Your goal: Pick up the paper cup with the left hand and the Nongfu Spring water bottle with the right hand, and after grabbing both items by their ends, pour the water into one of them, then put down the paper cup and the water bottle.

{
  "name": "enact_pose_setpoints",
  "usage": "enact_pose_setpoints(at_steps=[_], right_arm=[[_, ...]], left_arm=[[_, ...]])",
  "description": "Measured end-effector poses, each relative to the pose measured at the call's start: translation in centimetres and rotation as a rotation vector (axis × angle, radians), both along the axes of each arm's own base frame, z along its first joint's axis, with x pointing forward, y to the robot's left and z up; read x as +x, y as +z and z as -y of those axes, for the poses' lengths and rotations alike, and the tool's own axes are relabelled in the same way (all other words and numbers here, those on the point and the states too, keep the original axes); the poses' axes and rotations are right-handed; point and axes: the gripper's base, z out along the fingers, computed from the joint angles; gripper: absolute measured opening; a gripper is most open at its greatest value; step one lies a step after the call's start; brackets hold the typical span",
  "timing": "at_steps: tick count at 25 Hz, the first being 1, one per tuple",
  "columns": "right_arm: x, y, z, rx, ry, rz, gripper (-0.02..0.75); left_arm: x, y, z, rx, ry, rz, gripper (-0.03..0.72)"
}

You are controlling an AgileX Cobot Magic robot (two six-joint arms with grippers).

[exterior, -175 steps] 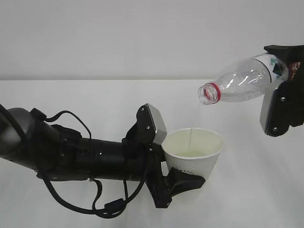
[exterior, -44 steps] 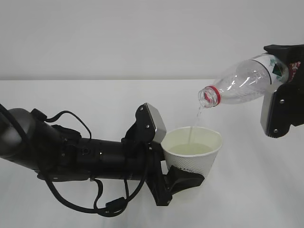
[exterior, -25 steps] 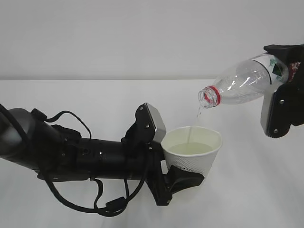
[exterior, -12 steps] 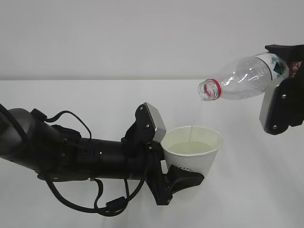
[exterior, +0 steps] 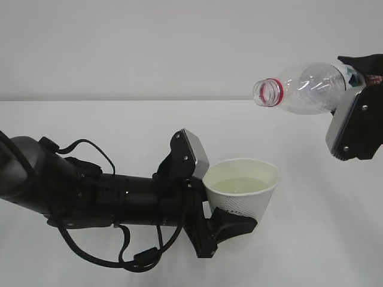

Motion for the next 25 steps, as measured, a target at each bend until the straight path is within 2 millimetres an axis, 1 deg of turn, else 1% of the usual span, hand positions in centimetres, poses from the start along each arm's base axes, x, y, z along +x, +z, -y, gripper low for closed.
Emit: enact_pose_setpoints(at_steps=[16,19,25], right_arm=[[0.01,0.05,-0.01,0.22,-0.033,-0.052,0.514],[0.01,0.05,-0.01,0.323,-0.048,-0.079,0.514],[0.02,0.16,-0.02,0.649,-0.092,-0.154,0.514]], left_arm=[[0.0,0.0,0.0,0.0,0.0,0.0,0.492],[0.0,0.0,0.0,0.0,0.0,0.0,0.492],[0.0,0.0,0.0,0.0,0.0,0.0,0.492]])
